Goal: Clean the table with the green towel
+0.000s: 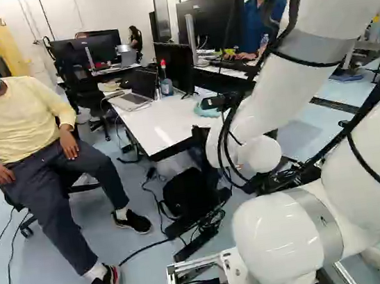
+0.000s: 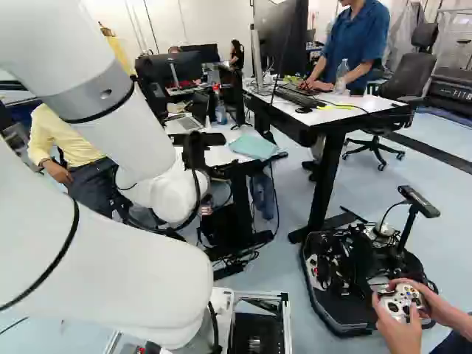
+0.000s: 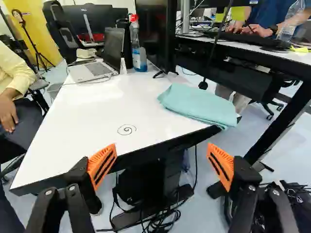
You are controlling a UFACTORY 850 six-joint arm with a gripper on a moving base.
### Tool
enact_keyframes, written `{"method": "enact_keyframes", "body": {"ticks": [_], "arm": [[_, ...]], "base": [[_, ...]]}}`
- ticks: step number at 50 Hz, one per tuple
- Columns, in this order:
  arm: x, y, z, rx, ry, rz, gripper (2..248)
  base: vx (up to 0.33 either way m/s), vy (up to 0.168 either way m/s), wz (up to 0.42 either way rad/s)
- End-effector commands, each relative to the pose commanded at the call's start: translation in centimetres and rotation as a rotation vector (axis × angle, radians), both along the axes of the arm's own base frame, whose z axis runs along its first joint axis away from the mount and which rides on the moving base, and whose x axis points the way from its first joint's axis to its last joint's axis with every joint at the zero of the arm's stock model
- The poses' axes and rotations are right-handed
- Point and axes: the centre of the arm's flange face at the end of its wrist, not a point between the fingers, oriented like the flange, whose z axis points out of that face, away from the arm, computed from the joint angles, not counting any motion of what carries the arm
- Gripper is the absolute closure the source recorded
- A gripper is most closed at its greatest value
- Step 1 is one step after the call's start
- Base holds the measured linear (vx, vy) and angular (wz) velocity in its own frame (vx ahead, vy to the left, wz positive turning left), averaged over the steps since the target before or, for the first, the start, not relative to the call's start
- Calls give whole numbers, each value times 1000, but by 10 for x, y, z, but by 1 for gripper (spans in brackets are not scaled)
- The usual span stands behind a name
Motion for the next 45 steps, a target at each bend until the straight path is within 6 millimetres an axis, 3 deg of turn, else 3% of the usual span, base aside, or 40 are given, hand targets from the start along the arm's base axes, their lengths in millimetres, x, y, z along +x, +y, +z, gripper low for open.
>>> {"method": "enact_keyframes", "body": {"ticks": [30, 45], "arm": [[14, 0, 2, 0, 6, 0, 3], [25, 0, 14, 0, -26, 0, 3]], "base": [[0, 0, 0], [0, 0, 0]]}}
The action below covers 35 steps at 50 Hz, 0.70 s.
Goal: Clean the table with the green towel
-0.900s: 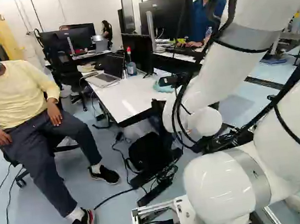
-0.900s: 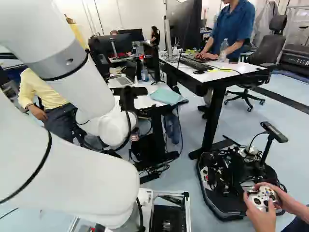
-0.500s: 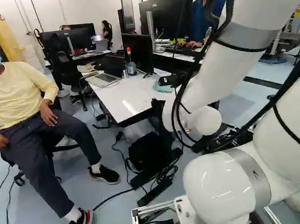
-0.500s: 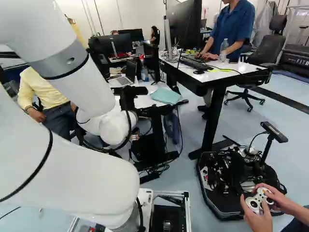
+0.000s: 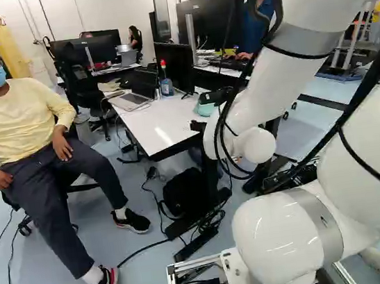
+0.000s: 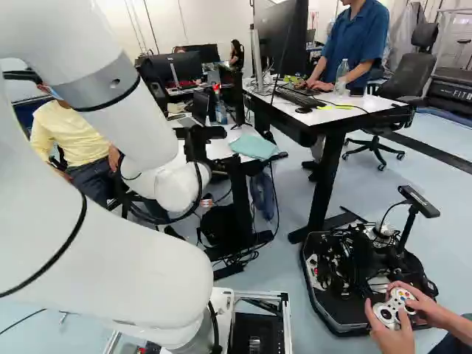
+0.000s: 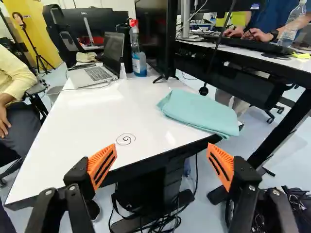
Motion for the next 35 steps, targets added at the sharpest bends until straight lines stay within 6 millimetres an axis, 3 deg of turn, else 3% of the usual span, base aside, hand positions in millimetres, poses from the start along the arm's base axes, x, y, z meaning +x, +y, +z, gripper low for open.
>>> {"method": "enact_keyframes", "body": {"ticks": [35], "arm": [[31, -6, 33, -1, -62, -17, 3]], "base": [[0, 0, 0]]}}
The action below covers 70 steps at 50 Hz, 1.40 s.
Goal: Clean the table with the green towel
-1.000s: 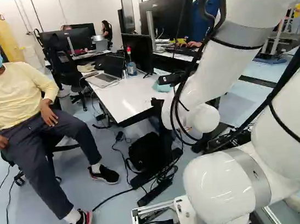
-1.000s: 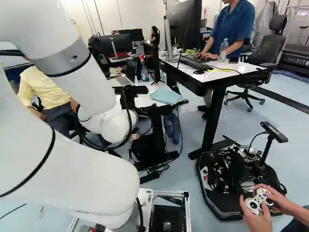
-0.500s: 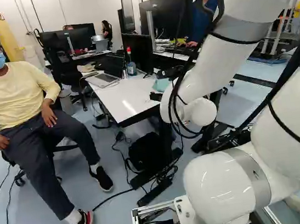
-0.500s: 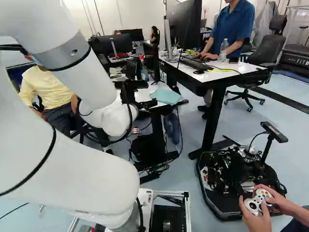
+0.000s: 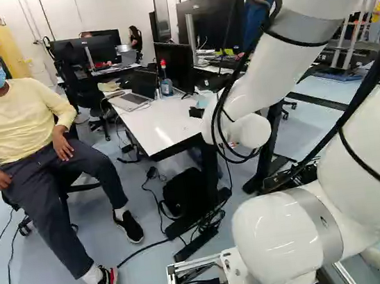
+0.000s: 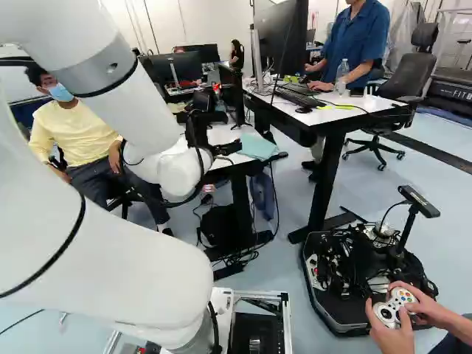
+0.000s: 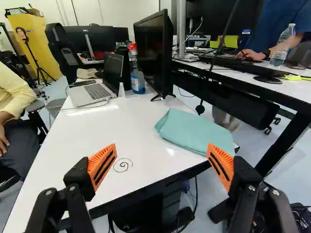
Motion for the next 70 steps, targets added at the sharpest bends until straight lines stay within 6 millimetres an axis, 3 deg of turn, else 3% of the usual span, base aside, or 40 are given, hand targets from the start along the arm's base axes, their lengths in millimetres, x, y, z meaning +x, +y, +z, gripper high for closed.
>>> {"method": "enact_keyframes", "body": {"ticks": [70], "arm": [[104, -57, 51, 13, 158, -128, 3]], "base": [[0, 0, 0]]}}
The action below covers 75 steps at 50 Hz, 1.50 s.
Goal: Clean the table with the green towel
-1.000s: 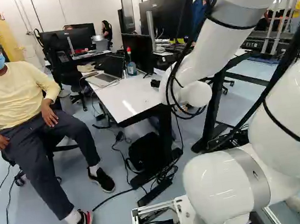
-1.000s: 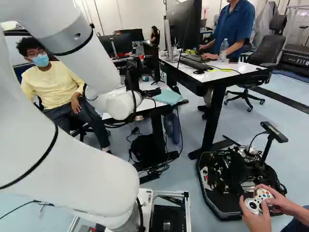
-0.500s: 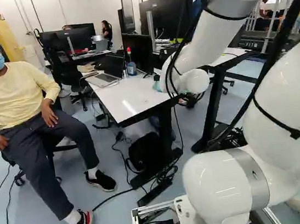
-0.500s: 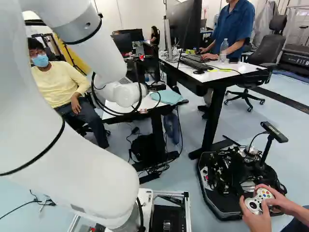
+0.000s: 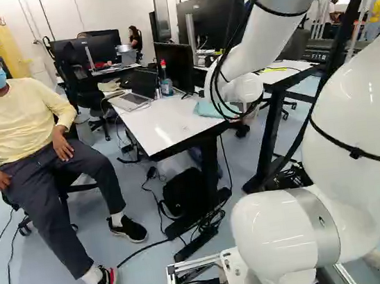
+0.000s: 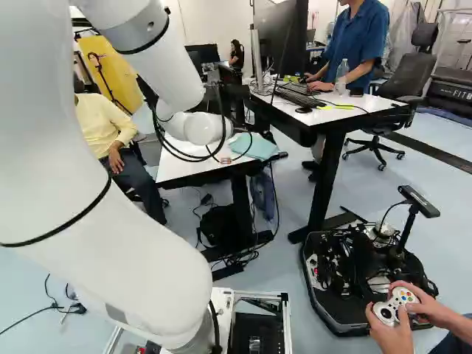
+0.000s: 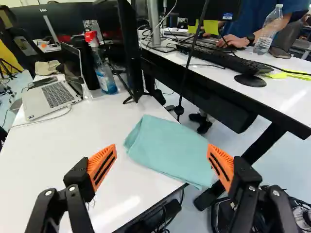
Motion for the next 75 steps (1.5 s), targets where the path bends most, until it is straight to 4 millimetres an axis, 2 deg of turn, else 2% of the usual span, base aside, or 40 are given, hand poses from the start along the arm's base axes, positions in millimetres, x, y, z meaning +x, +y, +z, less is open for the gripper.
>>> {"method": "enact_keyframes", "body": {"ticks": [31, 75], "arm": [[47, -25, 18, 22, 133, -37, 3], [108, -33, 45, 99, 305, -63, 3]], "base": [[0, 0, 0], [0, 0, 0]]}}
